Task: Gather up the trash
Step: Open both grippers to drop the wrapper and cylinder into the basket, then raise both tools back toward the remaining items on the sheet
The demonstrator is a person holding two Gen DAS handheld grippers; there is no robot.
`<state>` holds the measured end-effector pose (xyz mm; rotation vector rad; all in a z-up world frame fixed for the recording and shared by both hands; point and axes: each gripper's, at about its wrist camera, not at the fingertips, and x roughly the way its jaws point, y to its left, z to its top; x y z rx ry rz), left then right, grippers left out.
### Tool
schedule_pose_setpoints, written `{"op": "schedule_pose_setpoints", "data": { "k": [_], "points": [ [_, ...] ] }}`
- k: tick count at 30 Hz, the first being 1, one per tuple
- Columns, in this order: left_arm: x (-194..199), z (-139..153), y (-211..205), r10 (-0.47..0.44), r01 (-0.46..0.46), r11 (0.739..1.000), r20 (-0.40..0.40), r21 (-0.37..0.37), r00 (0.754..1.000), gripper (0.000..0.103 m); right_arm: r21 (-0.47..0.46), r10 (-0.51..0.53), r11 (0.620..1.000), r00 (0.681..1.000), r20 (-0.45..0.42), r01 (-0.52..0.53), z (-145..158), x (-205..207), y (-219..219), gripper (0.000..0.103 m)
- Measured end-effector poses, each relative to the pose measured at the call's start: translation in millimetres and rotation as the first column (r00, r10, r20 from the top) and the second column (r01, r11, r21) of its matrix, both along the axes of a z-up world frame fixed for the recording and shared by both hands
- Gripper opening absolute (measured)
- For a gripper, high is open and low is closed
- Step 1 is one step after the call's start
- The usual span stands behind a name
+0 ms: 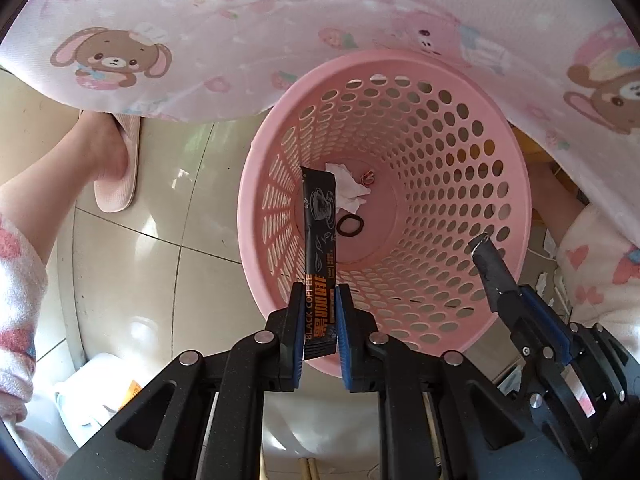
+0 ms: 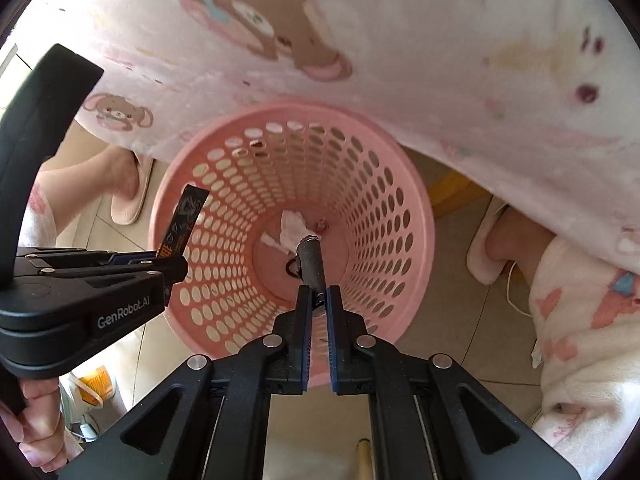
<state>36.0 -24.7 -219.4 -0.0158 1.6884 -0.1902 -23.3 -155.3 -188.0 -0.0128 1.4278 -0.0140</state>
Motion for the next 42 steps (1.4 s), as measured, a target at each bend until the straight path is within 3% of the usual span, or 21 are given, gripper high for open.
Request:
{"op": "schedule_pose_setpoints", "data": {
  "k": [5, 8, 11, 13, 15, 22, 28, 32, 42],
  "points": [
    [0, -3, -2, 0.001, -0.001, 1.0, -0.013, -0.02, 1.0, 0.014, 0.007, -0.019, 1.0, 1.0, -0.008, 0.019, -3, -1, -3, 0.008],
    [-1, -1, -2, -0.006, 0.006, 1.0, 0.007, 0.001, 1.0, 0.021, 0.018, -0.038, 0.999, 0.999, -0.014, 0.039, -3, -2, -7, 0.01],
    [0, 5, 0, 0.005, -0.005, 1.0, 0.025, 0.002, 1.0, 0.033, 0.019, -0.051, 0.998, 0.999, -0.012, 0.052, -1, -2, -9, 0.02],
    [1, 8, 2, 0.007, -0.007, 1.0, 0.037, 0.011, 0.999, 0.035, 0.022, -0.059, 0.998, 0.998, -0.002, 0.059, 2, -2, -10, 0.035],
    [1, 12, 5, 0.008, -0.009, 1.0, 0.053, 0.026, 0.999, 0.036, 0.016, -0.066, 0.998, 0.998, 0.013, 0.066, 6, -3, -10, 0.04],
    [-4, 43, 6, -0.022, 0.012, 0.998, 0.171, 0.061, 0.985, 0.04, -0.001, -0.146, 0.989, 0.981, 0.127, 0.147, 36, -10, -23, 0.043],
    [-11, 90, 17, -0.012, -0.007, 0.998, 0.336, 0.055, 0.942, 0.047, 0.049, -0.207, 0.978, 0.953, 0.219, 0.201, 72, -17, -39, 0.043],
    [-21, 124, 21, -0.021, -0.003, 0.999, 0.438, 0.054, 0.899, 0.051, 0.033, -0.196, 0.98, 0.922, 0.334, 0.196, 102, -27, -39, 0.046],
    [-39, 196, 21, -0.044, 0.006, 0.998, 0.615, 0.064, 0.788, 0.058, -0.004, -0.121, 0.988, 0.787, 0.605, 0.155, 174, -51, -30, 0.056]
  ]
}}
